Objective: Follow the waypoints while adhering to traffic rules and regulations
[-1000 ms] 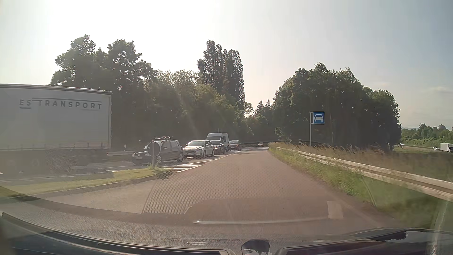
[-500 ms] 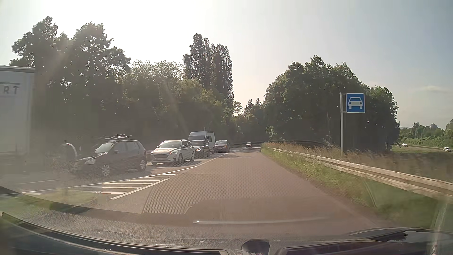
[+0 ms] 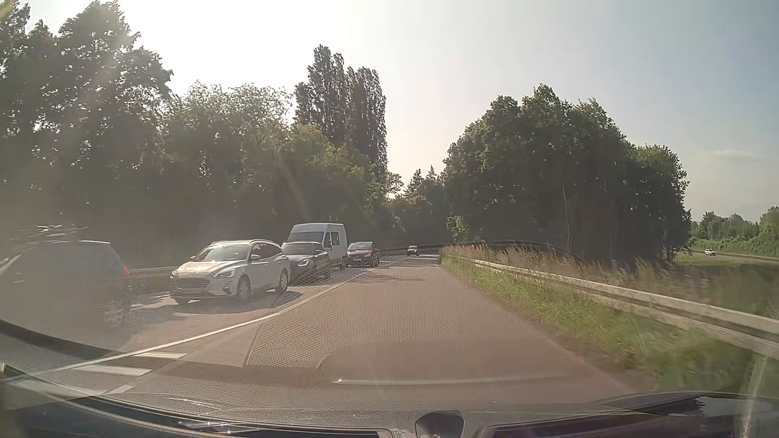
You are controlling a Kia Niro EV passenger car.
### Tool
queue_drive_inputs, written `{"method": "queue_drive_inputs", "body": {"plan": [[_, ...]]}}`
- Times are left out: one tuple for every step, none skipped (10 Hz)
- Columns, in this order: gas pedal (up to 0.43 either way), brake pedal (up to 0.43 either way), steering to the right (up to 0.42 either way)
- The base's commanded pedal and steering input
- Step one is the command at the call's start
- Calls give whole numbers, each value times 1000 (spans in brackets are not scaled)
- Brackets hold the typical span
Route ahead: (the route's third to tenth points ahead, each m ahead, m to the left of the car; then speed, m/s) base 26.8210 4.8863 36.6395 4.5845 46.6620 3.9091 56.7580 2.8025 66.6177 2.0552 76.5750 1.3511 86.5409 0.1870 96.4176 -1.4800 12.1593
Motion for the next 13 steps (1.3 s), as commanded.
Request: {"method": "queue_drive_inputs", "body": {"plan": [[39,0,9],[39,0,5],[39,0,5],[39,0,5],[39,0,5],[39,0,4],[39,0,5],[39,0,5],[47,0,4],[47,0,4],[47,0,4],[47,0,4],[47,0,4]]}}
